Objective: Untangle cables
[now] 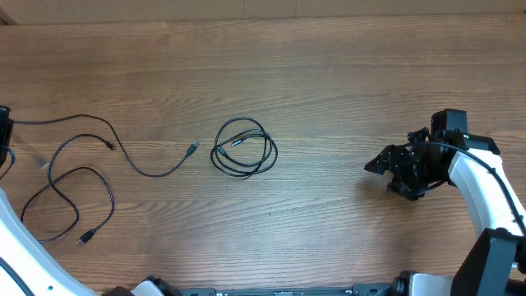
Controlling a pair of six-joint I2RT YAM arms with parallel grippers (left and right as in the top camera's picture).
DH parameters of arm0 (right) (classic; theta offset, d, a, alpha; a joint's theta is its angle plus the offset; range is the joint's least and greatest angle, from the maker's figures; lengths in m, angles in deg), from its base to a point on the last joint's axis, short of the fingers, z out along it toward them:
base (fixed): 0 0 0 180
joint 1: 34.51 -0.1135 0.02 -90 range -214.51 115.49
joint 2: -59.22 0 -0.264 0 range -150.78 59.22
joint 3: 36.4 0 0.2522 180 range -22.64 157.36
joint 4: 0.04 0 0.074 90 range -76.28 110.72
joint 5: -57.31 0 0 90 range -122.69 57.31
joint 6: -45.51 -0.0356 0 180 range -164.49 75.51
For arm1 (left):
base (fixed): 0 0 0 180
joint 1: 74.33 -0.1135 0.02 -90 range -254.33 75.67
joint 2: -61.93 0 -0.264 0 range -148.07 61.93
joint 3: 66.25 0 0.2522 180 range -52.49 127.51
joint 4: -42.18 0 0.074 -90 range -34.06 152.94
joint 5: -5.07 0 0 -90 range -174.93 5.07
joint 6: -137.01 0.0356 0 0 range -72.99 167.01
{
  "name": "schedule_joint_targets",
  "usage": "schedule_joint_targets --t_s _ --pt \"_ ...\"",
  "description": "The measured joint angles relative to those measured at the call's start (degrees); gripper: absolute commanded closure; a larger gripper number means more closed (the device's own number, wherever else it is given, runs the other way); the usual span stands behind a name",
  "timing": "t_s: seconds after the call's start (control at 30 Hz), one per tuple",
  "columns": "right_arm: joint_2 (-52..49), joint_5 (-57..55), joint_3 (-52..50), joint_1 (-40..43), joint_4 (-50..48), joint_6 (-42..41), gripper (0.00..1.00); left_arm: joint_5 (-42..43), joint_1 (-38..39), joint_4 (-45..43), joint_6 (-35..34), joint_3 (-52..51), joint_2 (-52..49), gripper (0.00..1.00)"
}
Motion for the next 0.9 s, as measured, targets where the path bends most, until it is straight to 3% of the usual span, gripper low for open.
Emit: schedule_joint_targets --t_s 0.2,0.53,0.9 --pt "0.0 0.0 0.0 0.0 0.0 0.0 0.30 -4.7 0.0 9.4 4.1 4.0 -1.5 0.96" --pt "0.0 0.0 0.0 0.0 0.3 0.0 0.30 -10.6 0.0 36.1 6.4 33.2 -15.5 0.96" --pt "0.0 0.0 0.0 0.0 0.3 0.0 0.30 -19.2 -0.7 37.8 8.1 35.1 -18.4 0.96"
